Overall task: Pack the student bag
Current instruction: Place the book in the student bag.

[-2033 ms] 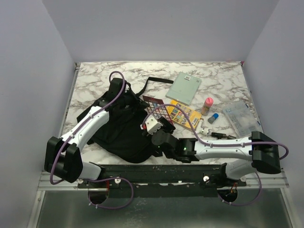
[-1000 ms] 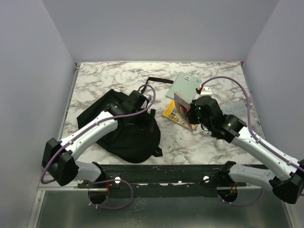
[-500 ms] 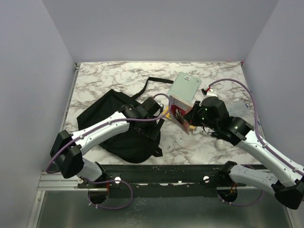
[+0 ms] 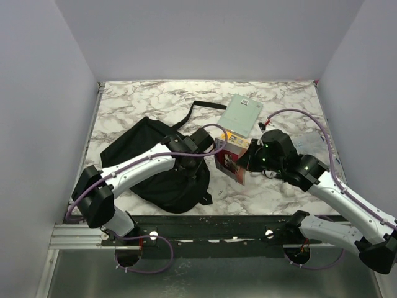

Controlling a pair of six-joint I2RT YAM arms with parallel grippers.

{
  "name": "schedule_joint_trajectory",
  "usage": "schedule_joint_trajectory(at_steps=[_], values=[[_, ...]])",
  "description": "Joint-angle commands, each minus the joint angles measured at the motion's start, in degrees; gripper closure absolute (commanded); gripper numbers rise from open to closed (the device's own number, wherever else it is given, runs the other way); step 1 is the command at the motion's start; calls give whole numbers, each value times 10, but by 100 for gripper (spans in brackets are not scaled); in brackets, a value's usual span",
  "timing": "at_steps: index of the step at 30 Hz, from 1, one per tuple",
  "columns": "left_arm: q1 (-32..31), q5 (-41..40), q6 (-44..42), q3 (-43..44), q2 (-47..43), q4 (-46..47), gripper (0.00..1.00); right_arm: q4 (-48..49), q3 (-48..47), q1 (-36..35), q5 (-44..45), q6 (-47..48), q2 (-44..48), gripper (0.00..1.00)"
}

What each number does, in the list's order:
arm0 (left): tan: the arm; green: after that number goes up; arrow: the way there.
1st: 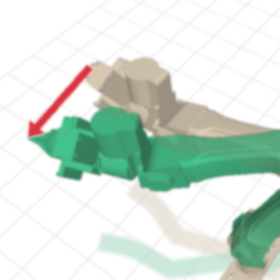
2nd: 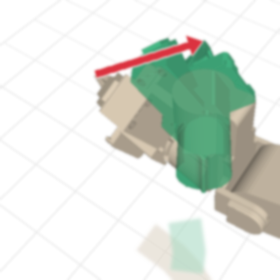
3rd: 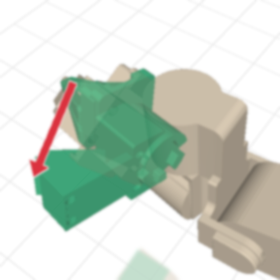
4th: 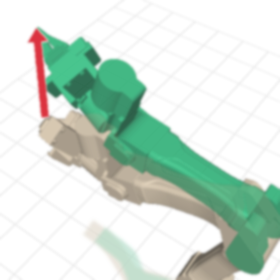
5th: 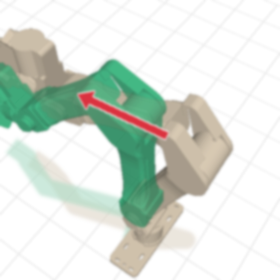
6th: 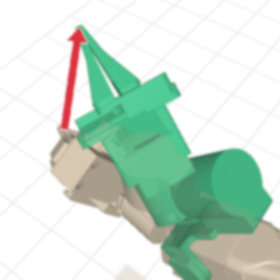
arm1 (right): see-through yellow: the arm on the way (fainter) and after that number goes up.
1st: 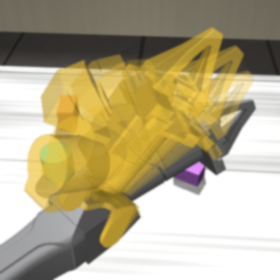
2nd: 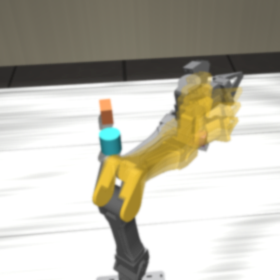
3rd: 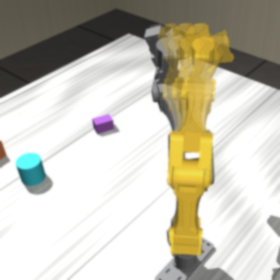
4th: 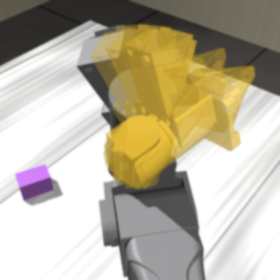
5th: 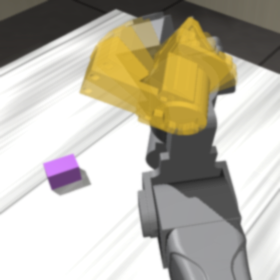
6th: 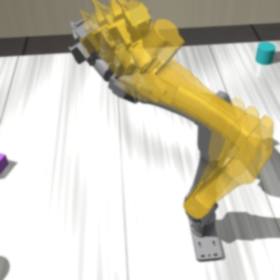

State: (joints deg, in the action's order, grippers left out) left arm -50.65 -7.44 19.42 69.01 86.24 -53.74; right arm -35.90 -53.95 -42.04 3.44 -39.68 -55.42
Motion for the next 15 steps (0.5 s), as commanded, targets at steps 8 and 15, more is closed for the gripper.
schedule_joint_trajectory(at_steps=[8,15], values=[[3,-227,6,104,-87,-50,100,5,-35,0,-126,-91,17,100],[9,-235,18,116,-147,-32,100,166,40,0,-222,-261,47,99]])
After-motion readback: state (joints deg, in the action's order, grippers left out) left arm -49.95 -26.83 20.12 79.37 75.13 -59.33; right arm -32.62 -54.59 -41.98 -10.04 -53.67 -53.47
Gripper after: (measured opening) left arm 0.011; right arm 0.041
